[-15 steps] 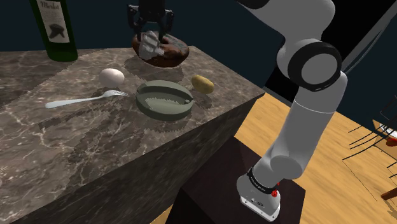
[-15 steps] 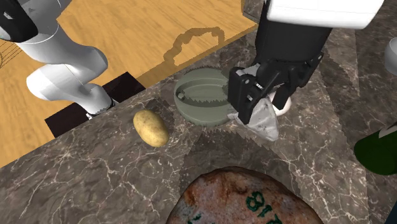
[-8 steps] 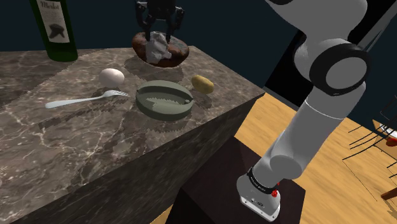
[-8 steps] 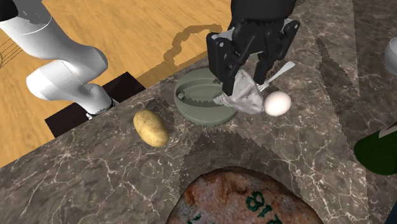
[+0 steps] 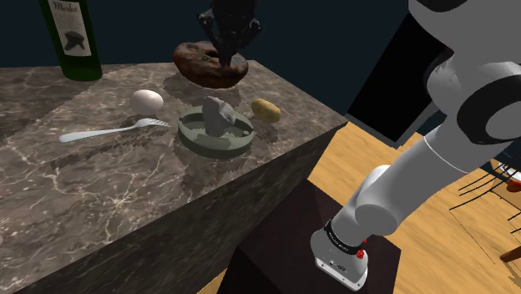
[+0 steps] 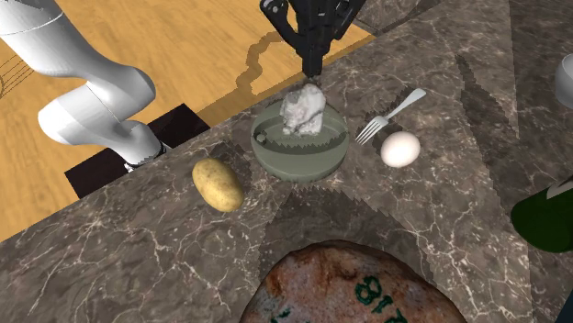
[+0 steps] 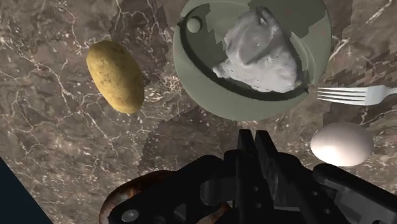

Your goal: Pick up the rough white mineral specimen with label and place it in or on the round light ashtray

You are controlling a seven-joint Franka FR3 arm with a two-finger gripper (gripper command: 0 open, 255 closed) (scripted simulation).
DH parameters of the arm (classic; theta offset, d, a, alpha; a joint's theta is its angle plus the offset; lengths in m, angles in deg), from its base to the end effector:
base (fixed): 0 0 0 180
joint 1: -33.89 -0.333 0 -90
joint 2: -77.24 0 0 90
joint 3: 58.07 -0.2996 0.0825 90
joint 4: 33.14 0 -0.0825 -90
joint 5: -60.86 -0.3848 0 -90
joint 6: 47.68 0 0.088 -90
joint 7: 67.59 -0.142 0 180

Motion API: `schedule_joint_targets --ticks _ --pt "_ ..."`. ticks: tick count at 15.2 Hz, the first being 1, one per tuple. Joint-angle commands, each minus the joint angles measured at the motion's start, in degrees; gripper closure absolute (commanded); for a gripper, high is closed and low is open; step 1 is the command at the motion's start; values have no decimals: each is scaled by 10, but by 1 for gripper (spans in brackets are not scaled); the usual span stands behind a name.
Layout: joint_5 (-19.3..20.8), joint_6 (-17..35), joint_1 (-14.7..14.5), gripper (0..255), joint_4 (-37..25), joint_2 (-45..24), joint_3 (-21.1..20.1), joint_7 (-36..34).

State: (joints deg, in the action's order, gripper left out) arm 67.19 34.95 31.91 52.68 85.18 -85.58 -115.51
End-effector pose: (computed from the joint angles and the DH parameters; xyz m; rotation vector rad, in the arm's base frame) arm 0.4373 0.2499 0.6619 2.9949 -0.5162 0.2452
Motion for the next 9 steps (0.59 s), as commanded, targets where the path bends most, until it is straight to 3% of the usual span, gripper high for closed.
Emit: schedule_joint_targets --ticks 1,3,4,9 --pt "-12 10 0 255 32 25 4 2" --pt "-9 10 -1 255 28 19 3 1" --pt "-9 10 -1 0 28 19 3 1" --pt "81 107 -51 0 175 73 -32 174"
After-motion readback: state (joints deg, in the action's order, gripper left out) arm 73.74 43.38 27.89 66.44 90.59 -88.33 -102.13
